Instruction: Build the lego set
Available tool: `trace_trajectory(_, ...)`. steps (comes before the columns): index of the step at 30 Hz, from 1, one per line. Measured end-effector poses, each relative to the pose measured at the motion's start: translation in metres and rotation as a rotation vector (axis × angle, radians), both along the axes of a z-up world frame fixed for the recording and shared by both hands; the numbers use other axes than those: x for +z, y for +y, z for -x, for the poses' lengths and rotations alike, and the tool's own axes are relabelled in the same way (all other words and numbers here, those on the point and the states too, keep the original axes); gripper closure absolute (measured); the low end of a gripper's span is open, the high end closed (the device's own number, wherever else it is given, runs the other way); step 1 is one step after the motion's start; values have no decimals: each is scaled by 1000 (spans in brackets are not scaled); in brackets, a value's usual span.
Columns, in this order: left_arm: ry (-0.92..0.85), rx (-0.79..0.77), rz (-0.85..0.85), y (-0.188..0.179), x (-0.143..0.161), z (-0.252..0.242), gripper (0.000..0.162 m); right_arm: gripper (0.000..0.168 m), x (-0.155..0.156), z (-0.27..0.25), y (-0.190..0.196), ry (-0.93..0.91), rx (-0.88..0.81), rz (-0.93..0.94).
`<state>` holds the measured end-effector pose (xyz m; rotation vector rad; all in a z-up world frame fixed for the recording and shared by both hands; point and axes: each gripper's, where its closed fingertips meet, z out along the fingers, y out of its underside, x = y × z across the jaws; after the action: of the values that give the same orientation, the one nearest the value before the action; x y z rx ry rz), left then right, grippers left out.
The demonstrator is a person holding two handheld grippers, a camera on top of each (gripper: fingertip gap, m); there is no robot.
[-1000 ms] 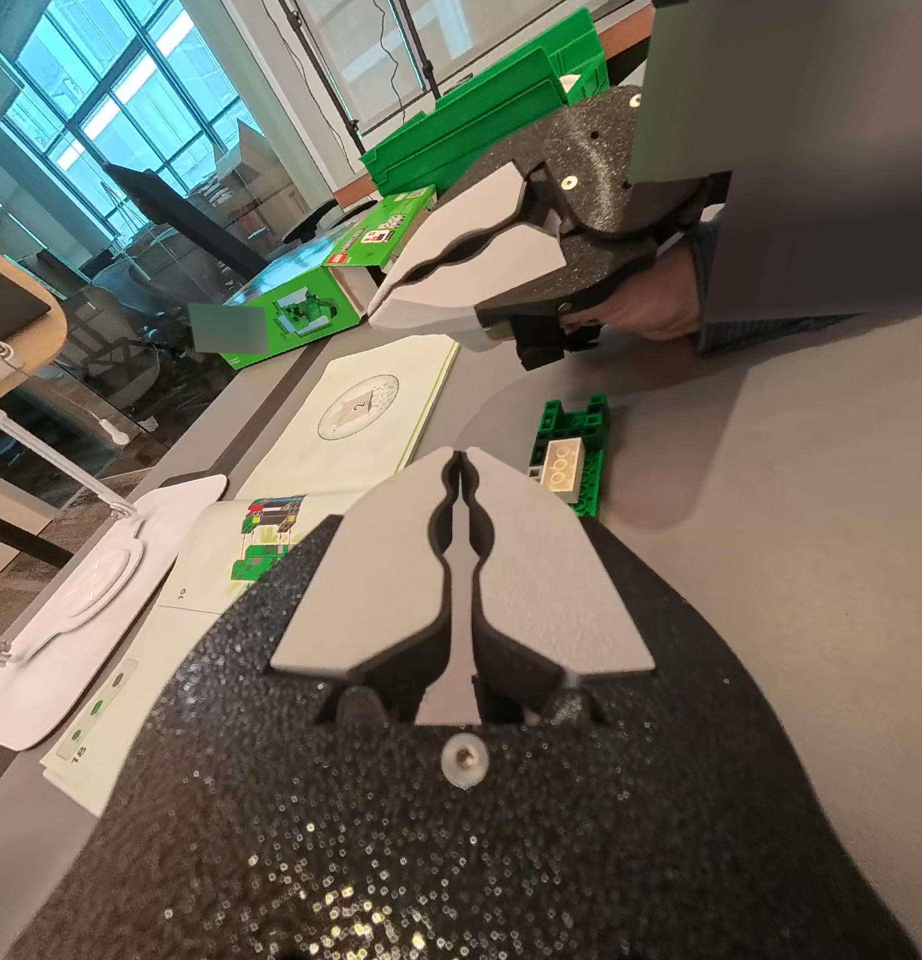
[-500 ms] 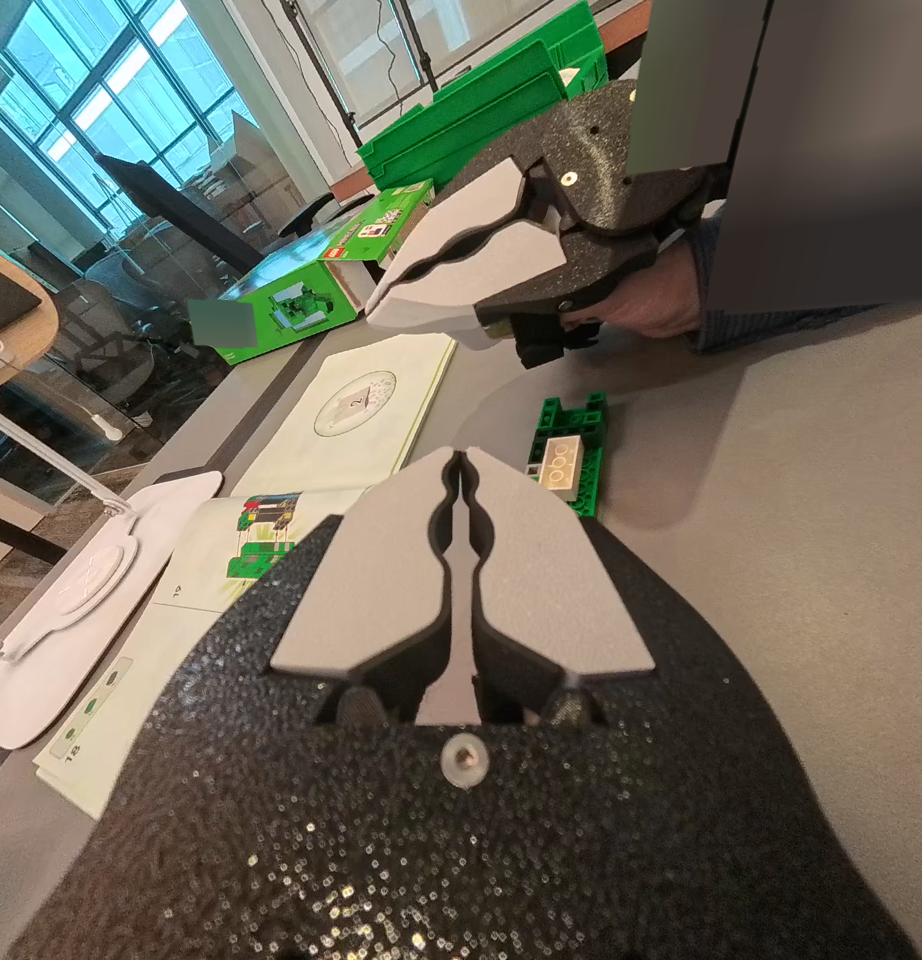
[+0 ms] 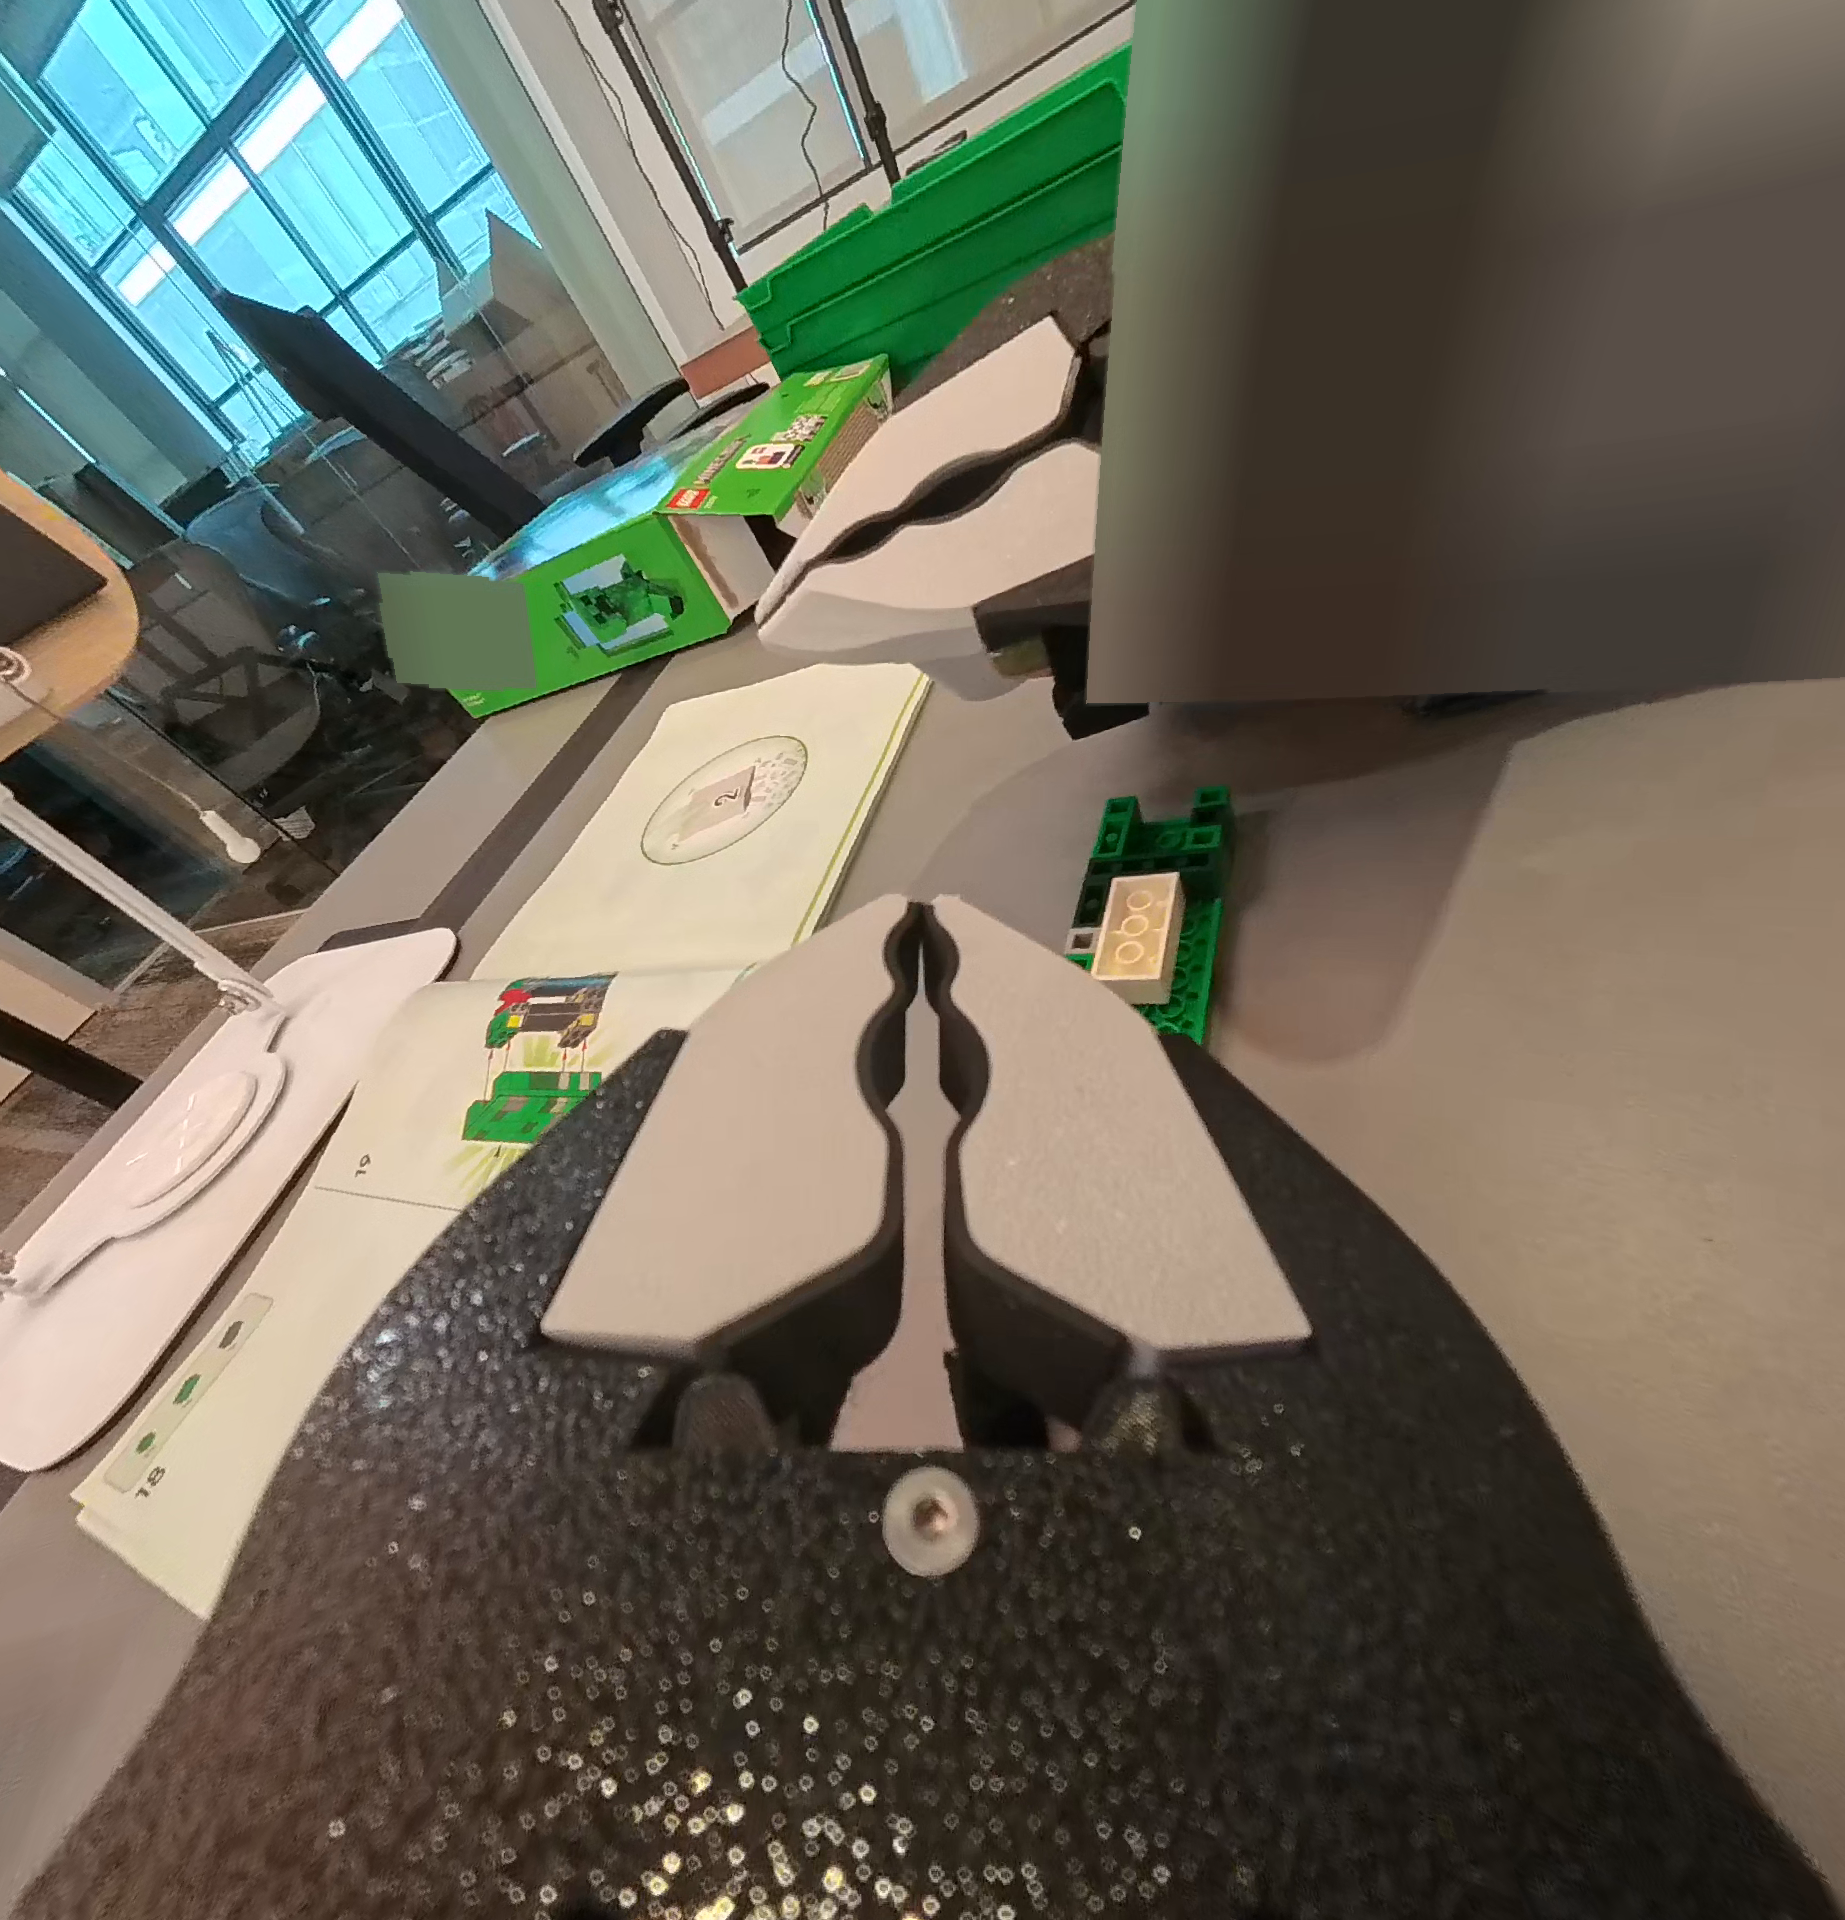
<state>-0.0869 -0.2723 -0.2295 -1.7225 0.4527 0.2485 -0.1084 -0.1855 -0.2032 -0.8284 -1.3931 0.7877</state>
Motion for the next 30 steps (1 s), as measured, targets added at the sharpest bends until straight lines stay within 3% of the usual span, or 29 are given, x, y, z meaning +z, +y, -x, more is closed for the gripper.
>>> trace_trajectory(1, 0, -1, 1, 0, 0, 0, 162, 168, 0, 0, 0, 0, 0, 0)
trace_trajectory(7, -16, 35, -3, 0, 1, 6, 162, 168, -1, 0, 0, -3, 2, 1)
trace_trajectory(10, -50, 237, -14, -4, 4, 40, 162, 168, 0, 0, 0, -1, 3, 2)
trace_trajectory(13, -169, 325, -53, -11, 8, 62, 162, 168, 0, 0, -1, 0, 7, 2)
trace_trajectory(16, -236, 332, -84, -15, 13, 68, 162, 168, 0, 0, -1, -3, 8, 1)
trace_trajectory(30, -196, 299, -49, -11, 9, 59, 162, 168, -1, 0, -3, -7, 16, 0)
